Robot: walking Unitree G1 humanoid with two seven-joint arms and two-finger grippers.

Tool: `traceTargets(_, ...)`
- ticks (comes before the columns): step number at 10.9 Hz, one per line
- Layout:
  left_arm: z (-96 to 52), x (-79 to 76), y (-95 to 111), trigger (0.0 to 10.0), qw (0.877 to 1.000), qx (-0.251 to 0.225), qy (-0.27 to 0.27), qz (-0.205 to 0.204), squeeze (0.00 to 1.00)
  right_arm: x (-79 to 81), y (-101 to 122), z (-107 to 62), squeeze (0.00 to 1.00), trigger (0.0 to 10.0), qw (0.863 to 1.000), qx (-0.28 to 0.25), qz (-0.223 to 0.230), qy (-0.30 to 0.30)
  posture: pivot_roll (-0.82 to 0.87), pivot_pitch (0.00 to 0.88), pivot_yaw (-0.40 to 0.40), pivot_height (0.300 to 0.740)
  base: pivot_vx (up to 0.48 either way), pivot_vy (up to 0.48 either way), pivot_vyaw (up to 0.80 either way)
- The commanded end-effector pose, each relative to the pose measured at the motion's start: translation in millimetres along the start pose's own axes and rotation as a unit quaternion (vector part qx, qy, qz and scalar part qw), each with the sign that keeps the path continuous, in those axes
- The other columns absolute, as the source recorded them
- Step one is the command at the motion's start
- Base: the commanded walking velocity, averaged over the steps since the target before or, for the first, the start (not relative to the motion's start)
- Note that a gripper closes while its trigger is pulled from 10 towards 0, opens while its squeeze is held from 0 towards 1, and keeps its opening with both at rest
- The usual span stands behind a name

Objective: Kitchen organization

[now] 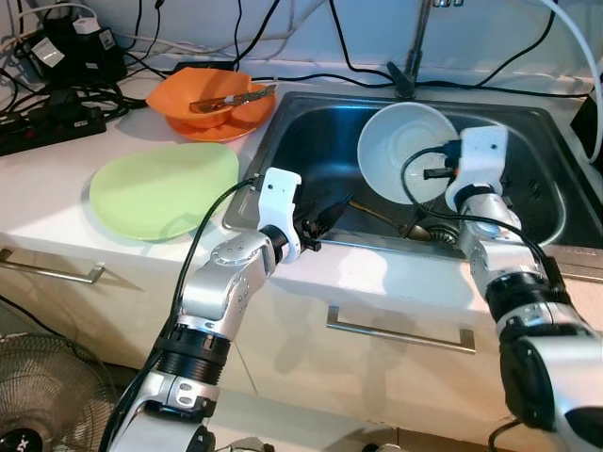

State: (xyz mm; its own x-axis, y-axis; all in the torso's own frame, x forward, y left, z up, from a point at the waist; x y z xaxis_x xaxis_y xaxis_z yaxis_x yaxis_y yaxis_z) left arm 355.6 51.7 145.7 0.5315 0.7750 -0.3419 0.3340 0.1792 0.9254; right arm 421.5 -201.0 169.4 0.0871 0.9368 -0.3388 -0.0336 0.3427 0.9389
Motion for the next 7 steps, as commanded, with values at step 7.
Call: traceTargets(7, -5.1, -1.2, -8, 10.0, 1.000, 0.019, -0.001, -0.002, 0.00, 15.3, -7, 3.3, 0.00, 10.0, 0.997, 0.038, -0.053, 0.039, 0.04, 0.027, 0.040, 0.740, 0.000, 0.000, 0.00)
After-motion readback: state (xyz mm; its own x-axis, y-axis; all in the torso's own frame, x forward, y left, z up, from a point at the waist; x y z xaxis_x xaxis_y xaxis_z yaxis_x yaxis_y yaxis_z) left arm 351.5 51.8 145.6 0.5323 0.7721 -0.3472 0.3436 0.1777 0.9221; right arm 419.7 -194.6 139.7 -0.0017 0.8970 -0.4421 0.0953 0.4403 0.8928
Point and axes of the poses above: a point about 5 cm out from each wrist's last joint towards the gripper, its own z axis pointing out of the wrist towards the gripper, its own y axis along the axis of the wrist's last joint, x = y × z, the point moved 3 cm from there along z, pointing out of the wrist towards the gripper, and after that the axes turned 8 degrees about -z, right-handed, at the moved point
